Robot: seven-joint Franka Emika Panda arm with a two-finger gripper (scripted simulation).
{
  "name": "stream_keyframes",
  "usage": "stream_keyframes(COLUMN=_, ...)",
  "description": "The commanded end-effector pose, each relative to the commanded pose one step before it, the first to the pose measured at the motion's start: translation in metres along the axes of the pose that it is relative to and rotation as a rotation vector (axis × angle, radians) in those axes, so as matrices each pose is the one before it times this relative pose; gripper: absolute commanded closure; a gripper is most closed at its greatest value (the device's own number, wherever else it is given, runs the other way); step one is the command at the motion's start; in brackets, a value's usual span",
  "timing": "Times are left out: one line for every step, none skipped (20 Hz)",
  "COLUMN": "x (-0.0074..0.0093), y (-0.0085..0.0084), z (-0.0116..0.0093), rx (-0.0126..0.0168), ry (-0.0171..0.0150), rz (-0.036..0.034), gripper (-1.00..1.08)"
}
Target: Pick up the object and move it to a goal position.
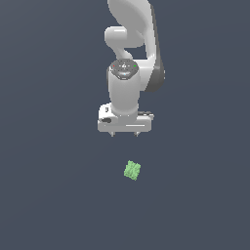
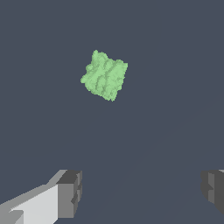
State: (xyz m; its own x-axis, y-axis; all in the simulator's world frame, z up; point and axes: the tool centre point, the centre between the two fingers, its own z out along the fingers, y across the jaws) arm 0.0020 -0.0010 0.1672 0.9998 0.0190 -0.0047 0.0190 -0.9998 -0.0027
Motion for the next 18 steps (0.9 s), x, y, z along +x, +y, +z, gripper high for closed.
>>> stream_keyframes(x=0.00063, y=0.00003, z=0.00049, rx=-0.00036, ry=-0.00027, rz=-0.00623, gripper=-0.92)
stream_keyframes(x=0.00062, y=-0.00019, z=0.00032, rx=-0.0003, ry=-0.00007, rz=-0.00593, gripper=-0.92)
stream_keyframes(x=0.00078, y=-0.00025, z=0.00039, rx=-0.00039, ry=-0.00012, rz=-0.00749, gripper=-0.92)
stream_keyframes(x=0.00093, y=-0.0003, z=0.00046, rx=-0.00047, ry=-0.00016, rz=-0.00902, gripper=-0.92)
stream_keyframes(x=0.00108, y=-0.00033, z=0.00053, rx=-0.00054, ry=-0.00019, rz=-0.01046, gripper=-0.92)
stream_keyframes(x=0.00123, y=-0.00037, z=0.00061, rx=-0.00059, ry=-0.00021, rz=-0.01186, gripper=-0.92)
stream_keyframes(x=0.00139, y=-0.00038, z=0.00071, rx=-0.00064, ry=-0.00021, rz=-0.01332, gripper=-0.92)
stream_keyframes(x=0.00155, y=-0.00039, z=0.00081, rx=-0.00067, ry=-0.00021, rz=-0.01479, gripper=-0.92)
stream_keyframes(x=0.0017, y=-0.0004, z=0.0009, rx=-0.00071, ry=-0.00023, rz=-0.01616, gripper=-0.92)
stream_keyframes(x=0.00185, y=-0.00042, z=0.00097, rx=-0.00075, ry=-0.00026, rz=-0.01764, gripper=-0.92)
stream_keyframes(x=0.00201, y=-0.00043, z=0.00106, rx=-0.00078, ry=-0.0003, rz=-0.01914, gripper=-0.92)
stream_keyframes(x=0.00216, y=-0.00041, z=0.00115, rx=-0.0008, ry=-0.00032, rz=-0.02061, gripper=-0.92)
stream_keyframes(x=0.00232, y=-0.0004, z=0.00125, rx=-0.00081, ry=-0.00033, rz=-0.02211, gripper=-0.92)
stream_keyframes(x=0.00248, y=-0.00038, z=0.00135, rx=-0.00081, ry=-0.00035, rz=-0.02361, gripper=-0.92)
stream_keyframes(x=0.00263, y=-0.00034, z=0.00145, rx=-0.0008, ry=-0.00036, rz=-0.02511, gripper=-0.92)
stream_keyframes(x=0.00278, y=-0.0003, z=0.00155, rx=-0.00078, ry=-0.00037, rz=-0.02662, gripper=-0.92)
stream_keyframes(x=0.00293, y=-0.00024, z=0.00166, rx=-0.00075, ry=-0.00037, rz=-0.02811, gripper=-0.92)
stream_keyframes(x=0.00307, y=-0.00017, z=0.00176, rx=-0.00071, ry=-0.00036, rz=-0.02958, gripper=-0.92)
